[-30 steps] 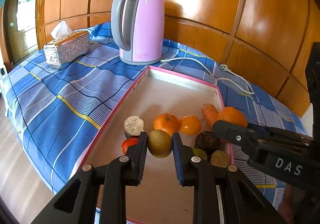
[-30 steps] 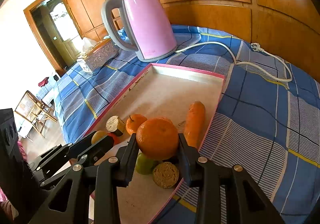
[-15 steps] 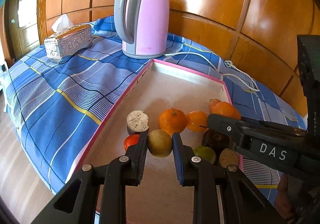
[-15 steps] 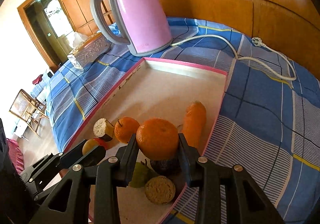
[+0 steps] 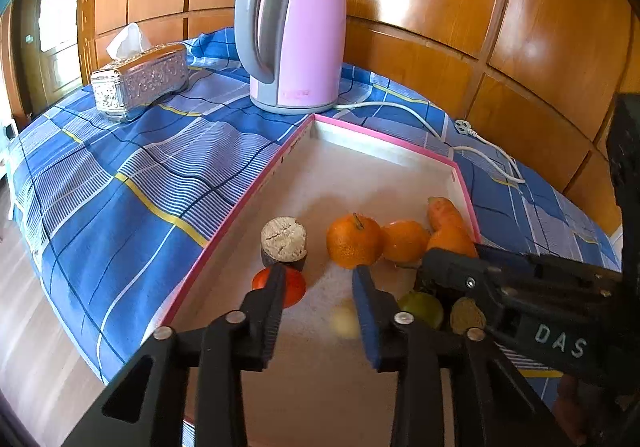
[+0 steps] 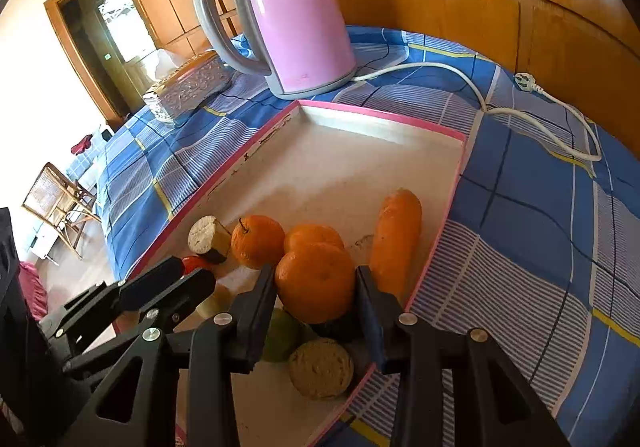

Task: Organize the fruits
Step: 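Lower both tools into the tray among the produce, then open left tool to drop yellow fruit while right tool releases orange in tray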

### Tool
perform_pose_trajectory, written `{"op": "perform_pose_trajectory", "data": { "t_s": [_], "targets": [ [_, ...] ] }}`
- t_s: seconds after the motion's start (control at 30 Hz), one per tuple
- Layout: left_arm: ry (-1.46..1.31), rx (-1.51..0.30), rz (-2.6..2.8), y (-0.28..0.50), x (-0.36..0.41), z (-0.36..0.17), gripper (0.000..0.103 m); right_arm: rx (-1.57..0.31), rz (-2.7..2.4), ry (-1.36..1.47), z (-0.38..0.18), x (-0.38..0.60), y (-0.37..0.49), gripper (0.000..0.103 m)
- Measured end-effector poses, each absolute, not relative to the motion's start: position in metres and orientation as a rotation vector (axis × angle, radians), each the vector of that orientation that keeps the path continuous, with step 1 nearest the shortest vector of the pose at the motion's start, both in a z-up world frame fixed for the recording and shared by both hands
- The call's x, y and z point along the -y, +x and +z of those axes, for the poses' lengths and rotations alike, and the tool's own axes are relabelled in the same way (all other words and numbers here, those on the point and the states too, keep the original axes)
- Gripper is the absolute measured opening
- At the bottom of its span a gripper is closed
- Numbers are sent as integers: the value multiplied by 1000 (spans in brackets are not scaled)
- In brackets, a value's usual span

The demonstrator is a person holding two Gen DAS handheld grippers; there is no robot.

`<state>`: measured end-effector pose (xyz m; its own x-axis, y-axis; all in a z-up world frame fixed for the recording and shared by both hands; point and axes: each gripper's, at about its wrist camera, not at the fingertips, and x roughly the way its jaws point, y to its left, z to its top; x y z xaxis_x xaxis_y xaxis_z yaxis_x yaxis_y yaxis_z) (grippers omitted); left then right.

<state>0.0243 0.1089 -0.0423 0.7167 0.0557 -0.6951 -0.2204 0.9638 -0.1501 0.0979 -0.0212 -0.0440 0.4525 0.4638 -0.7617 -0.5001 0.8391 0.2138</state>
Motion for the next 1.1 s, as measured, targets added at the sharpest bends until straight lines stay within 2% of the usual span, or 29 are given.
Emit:
{"op": "perform_pose_trajectory", "data": {
  "t_s": [0.5, 0.67, 0.93, 0.97, 1.07, 1.1],
  "targets": [
    [-260, -719, 213, 18, -128, -32, 36, -858, 546, -123, -46, 6, 106, 39],
    [-255, -718, 220, 16, -127, -32, 48, -903, 549, -66, -48, 8, 117, 40],
    [-254, -708, 223, 12, -126, -29, 49, -864, 550, -13, -35, 24, 101, 43],
    [-253, -708, 223, 12, -126, -28, 49, -848, 545, -16, -32, 26, 97, 43],
    [-250, -707, 226, 9, -125, -27, 49, -852, 542, -37, -32, 23, 96, 29],
    [-249, -703, 226, 8, -125, -25, 49, -856, 538, -53, -34, 20, 96, 28]
  ]
}}
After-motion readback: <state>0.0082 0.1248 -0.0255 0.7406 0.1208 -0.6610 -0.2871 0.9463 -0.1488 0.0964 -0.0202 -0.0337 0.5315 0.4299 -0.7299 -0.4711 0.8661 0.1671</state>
